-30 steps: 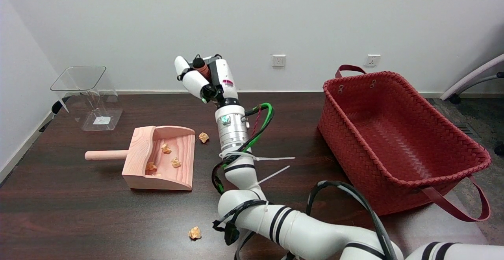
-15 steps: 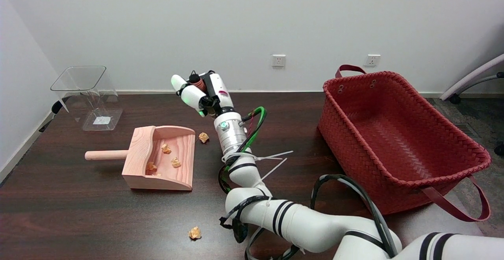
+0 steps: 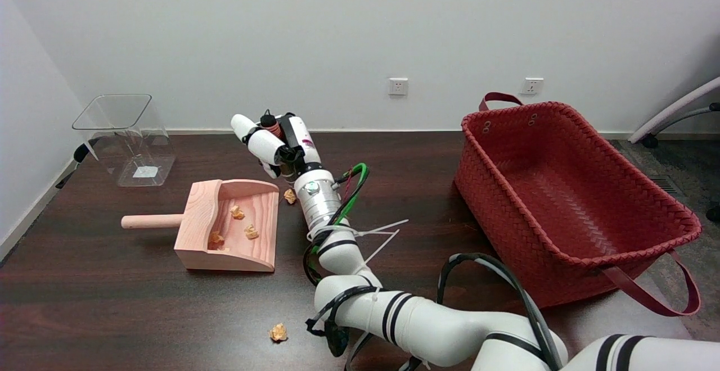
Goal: Sweep the paper balls into the dustpan.
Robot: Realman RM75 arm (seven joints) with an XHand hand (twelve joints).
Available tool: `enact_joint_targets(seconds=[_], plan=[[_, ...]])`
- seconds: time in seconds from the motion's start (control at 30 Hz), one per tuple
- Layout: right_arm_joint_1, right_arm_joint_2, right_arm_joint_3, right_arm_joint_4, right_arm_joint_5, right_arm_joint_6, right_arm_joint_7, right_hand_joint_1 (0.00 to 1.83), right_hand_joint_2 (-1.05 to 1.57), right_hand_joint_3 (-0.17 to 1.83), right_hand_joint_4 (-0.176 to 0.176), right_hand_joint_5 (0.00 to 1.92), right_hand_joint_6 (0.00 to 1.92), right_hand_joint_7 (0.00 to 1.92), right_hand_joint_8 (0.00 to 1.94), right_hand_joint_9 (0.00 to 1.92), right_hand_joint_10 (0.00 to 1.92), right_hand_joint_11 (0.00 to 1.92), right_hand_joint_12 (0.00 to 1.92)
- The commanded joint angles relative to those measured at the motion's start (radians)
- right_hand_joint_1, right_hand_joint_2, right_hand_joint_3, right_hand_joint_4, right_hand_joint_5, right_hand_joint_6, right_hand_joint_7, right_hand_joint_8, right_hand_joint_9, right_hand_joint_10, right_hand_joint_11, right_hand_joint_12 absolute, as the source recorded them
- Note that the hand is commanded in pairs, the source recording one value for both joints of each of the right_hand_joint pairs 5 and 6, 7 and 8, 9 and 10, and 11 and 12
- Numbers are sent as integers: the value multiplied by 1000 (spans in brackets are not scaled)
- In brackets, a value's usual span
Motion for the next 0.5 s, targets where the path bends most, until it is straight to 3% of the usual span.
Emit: enact_joint_targets(seconds=[0.03,0.33,0.5], plan=[[-3,-59,-3,52,-7,2,276,618,1571,183,0,1920,1920,1920,1920,1920,1920,1920,1920],[-37,-88,3,78,11,4,554,612,1571,168,0,1920,1920,1920,1920,1920,1920,1920,1920],[-54,-57,6,165,10,57,536,612,1571,148,0,1920,1920,1920,1920,1920,1920,1920,1920]])
